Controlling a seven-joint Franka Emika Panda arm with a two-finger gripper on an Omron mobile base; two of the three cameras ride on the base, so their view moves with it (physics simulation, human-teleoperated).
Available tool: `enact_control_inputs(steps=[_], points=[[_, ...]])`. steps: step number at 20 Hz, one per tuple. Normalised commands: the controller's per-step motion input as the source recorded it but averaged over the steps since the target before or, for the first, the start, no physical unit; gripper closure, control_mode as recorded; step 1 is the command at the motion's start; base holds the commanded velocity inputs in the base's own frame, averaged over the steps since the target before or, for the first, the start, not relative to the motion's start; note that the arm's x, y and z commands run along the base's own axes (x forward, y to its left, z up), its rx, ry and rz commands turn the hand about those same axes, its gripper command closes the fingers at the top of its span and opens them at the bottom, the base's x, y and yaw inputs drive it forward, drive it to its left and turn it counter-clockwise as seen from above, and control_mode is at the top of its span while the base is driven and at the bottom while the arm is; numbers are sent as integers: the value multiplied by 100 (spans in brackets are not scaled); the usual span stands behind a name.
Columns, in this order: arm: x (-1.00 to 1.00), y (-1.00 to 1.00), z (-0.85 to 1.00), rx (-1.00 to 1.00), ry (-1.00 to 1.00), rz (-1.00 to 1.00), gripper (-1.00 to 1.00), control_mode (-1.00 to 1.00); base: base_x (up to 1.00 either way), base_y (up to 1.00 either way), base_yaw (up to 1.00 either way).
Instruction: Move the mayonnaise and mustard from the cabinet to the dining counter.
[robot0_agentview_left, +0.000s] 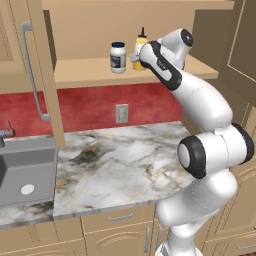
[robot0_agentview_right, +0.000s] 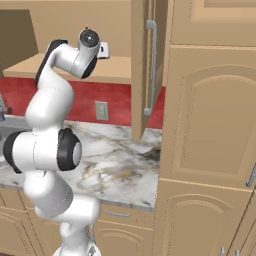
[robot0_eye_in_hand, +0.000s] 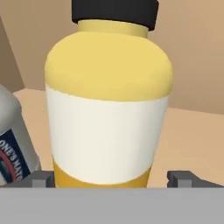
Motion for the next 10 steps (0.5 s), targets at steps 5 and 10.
enact_control_inputs(steps=[5,10], points=[[22,1,-17,0,3,1,100,-100,0,0,0],[10,1,-31,1,-1,2,100,-100,0,0,0]])
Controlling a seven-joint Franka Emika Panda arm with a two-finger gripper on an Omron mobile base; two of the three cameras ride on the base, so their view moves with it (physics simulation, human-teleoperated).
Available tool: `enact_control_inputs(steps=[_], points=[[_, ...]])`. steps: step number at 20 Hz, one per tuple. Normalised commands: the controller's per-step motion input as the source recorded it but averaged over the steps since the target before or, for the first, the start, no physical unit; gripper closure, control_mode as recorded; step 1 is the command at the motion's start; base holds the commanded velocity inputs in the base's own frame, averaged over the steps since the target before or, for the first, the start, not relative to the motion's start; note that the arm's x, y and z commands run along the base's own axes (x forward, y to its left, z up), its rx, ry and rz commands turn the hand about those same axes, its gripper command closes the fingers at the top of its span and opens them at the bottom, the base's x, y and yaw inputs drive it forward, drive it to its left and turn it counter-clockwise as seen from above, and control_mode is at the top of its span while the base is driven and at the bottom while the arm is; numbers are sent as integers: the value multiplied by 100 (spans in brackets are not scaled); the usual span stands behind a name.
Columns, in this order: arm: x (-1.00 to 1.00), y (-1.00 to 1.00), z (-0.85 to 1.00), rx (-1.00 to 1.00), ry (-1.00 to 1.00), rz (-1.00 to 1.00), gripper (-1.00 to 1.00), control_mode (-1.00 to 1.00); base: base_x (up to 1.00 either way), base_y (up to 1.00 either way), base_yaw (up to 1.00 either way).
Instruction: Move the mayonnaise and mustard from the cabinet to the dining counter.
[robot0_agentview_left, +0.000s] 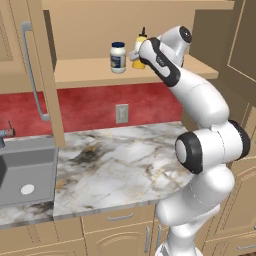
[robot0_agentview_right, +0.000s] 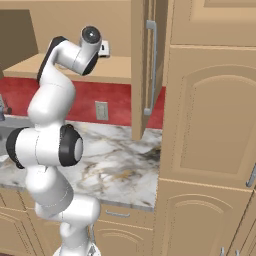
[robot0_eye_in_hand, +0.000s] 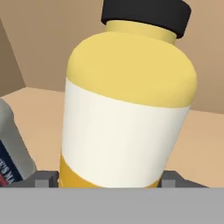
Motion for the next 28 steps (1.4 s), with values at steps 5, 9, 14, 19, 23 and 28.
enact_control_inputs(steps=[5,9,14,19,23,28], points=[[0,-2,-35,0,-13,3,100,-100,0,0,0],[-27,-33,-37,-4,-28,3,100,-100,0,0,0],[-59,-15,1,-3,-16,1,100,-100,0,0,0],[-94,0,23,-7,-1,0,100,-100,0,0,0],[-100,6,40,-4,5,0,100,-100,0,0,0],[-100,12,20,-8,15,-3,100,-100,0,0,0]])
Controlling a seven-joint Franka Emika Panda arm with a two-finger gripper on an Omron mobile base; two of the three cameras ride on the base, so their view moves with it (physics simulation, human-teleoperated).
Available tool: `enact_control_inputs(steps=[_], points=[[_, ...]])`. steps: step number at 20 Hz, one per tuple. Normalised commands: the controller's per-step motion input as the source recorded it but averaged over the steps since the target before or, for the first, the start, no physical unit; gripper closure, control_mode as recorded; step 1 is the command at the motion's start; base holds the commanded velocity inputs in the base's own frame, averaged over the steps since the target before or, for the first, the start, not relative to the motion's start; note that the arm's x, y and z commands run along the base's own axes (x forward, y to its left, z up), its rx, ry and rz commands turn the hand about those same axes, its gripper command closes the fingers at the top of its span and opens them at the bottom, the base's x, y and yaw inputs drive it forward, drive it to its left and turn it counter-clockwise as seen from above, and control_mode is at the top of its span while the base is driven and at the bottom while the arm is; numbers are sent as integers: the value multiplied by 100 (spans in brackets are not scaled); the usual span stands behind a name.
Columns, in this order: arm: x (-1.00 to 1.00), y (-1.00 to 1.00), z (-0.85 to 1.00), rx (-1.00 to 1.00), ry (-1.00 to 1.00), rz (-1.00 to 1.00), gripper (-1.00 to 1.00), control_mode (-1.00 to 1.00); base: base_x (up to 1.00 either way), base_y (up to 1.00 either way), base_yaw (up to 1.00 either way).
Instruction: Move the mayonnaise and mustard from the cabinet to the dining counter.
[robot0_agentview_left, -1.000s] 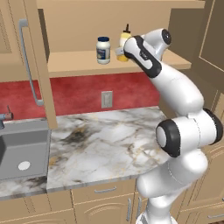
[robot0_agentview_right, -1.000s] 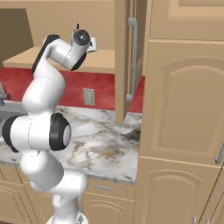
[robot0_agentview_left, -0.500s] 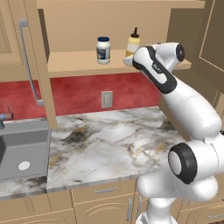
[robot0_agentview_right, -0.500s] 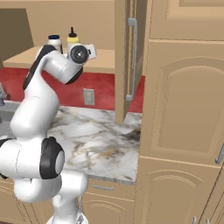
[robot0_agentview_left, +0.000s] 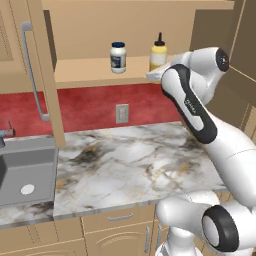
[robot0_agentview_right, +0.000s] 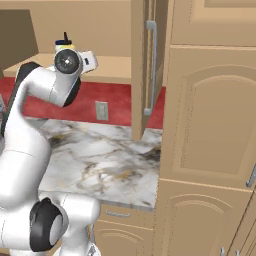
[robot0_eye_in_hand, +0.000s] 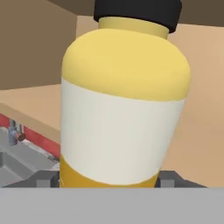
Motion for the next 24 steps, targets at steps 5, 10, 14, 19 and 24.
enact_control_inputs(steps=[5,10,14,19,24], points=[[-100,11,1,-3,6,-7,100,-100,0,0,0],[-97,0,1,0,-2,-11,100,-100,0,0,0],[-65,0,0,0,-1,-16,100,-100,0,0,0],[-27,-10,0,0,-4,-13,100,-100,0,0,0],[-11,-19,0,0,-3,-3,100,-100,0,0,0]])
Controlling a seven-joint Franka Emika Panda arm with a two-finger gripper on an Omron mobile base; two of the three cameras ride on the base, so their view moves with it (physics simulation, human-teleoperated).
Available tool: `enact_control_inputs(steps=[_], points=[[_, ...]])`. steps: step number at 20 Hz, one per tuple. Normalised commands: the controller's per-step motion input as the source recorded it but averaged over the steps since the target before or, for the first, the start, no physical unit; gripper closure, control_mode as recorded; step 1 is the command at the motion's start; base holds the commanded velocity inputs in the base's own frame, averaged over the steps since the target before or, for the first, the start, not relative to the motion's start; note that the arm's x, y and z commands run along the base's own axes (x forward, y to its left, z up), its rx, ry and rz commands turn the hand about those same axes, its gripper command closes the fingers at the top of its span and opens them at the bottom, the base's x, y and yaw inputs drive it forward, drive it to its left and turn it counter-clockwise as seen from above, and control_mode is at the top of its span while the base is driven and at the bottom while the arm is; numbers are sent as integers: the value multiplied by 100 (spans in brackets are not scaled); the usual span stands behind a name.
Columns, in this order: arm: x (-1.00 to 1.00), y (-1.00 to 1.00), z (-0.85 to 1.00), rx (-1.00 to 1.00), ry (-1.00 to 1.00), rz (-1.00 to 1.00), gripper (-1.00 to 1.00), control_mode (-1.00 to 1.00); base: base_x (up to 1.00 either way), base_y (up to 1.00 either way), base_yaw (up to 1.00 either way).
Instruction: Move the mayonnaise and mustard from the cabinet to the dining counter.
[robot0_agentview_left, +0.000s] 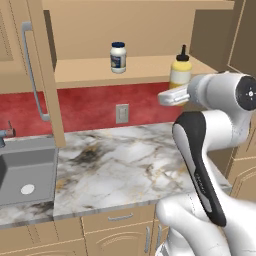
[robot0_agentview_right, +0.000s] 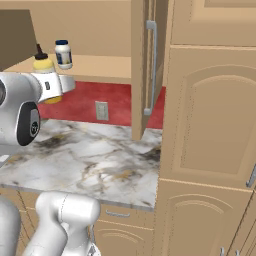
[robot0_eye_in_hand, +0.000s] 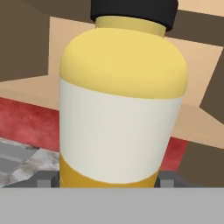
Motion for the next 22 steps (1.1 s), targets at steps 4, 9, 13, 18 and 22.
enact_control_inputs(steps=[4,9,13,18,22], points=[[-4,-24,0,0,-1,0,100,-100,0,0,0],[0,-1,0,0,0,0,100,-100,0,0,0],[0,0,0,0,0,0,100,100,0,0,0],[0,0,0,0,0,0,100,100,-67,0,3],[0,0,0,0,0,0,100,100,-100,0,2]])
